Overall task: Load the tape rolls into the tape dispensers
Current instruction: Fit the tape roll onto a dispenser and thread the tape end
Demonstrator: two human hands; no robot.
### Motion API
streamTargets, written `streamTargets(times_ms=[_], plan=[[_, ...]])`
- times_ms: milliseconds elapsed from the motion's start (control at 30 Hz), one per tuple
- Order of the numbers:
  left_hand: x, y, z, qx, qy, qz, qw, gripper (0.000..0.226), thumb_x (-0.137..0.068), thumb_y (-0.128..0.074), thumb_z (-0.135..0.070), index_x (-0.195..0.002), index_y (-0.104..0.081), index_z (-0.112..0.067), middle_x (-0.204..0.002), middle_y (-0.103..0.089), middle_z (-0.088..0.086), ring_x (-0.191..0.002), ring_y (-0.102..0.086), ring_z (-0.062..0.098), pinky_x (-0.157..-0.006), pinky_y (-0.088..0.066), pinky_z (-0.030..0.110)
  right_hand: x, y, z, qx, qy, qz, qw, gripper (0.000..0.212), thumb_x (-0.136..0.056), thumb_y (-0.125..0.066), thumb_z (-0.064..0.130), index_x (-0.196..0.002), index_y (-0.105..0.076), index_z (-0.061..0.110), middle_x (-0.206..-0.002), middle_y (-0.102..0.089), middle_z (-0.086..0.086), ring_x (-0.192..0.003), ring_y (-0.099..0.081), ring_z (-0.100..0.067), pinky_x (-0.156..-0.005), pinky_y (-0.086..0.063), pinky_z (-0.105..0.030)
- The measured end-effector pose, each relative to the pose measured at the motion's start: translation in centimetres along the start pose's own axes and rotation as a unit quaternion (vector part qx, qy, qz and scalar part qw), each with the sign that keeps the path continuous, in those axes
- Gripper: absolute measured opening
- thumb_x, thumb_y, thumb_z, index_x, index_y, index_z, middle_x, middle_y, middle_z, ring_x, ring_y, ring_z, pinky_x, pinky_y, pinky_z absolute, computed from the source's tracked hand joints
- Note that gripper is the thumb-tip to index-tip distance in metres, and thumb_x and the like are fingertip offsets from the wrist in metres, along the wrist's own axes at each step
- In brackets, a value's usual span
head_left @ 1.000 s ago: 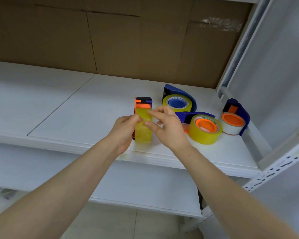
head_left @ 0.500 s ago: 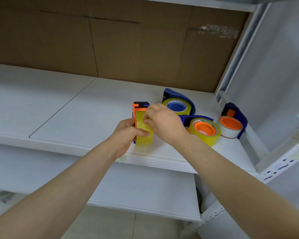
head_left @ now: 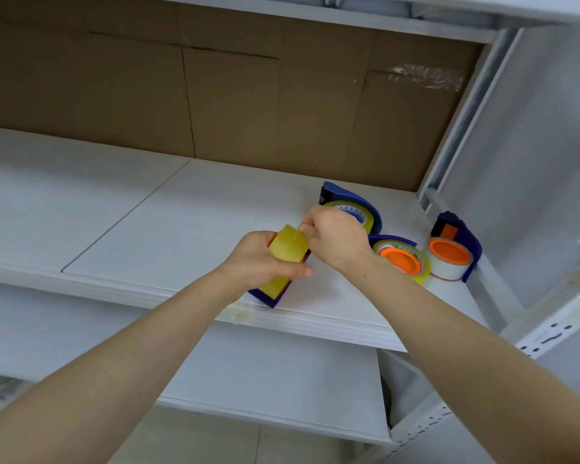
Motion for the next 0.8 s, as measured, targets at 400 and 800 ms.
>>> streamTargets(times_ms=[400, 800], plan=[[-0.2, 0.7, -0.8, -0.346, -0.059, -0.08, 0.933, 0.078, -0.062, -0.074, -0.034, -0.132, -0.044, -0.016, -0.125, -0.057, 0.003, -0.112, -0.055, 0.024, -0.092, -0.049, 0.039, -1.0, -0.2, -1.8, -0.071, -0.054, 0.016, 0.996, 0.017, -0.093, -0.051, 0.022, -0.092, -0.066, 0.015, -0.081, -0.062, -0.001, -0.083, -0.061, -0.024, -0.071, -0.054, -0.038], [-0.7, 1.0, -0.8, -0.55, -0.104, -0.159, 0.813, 0.054, -0.08, -0.056, -0.047, -0.123, -0.052, -0.015, -0.114, -0.058, 0.005, -0.106, -0.056, 0.023, -0.102, -0.032, 0.037, -1.5, -1.7, -1.1, -0.087, -0.061, 0.015, 0.994, 0.019, -0.094, -0.051, 0.021, -0.097, -0.067, 0.013, -0.097, -0.068, -0.004, -0.091, -0.062, -0.021, -0.064, -0.046, -0.029]])
Point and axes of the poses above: each hand's wrist, its own x-axis away from the middle knuckle, its own y-axis out of the back of the hand, z = x × y, the point moved 3 cm from there along -x, towards the middle knuckle
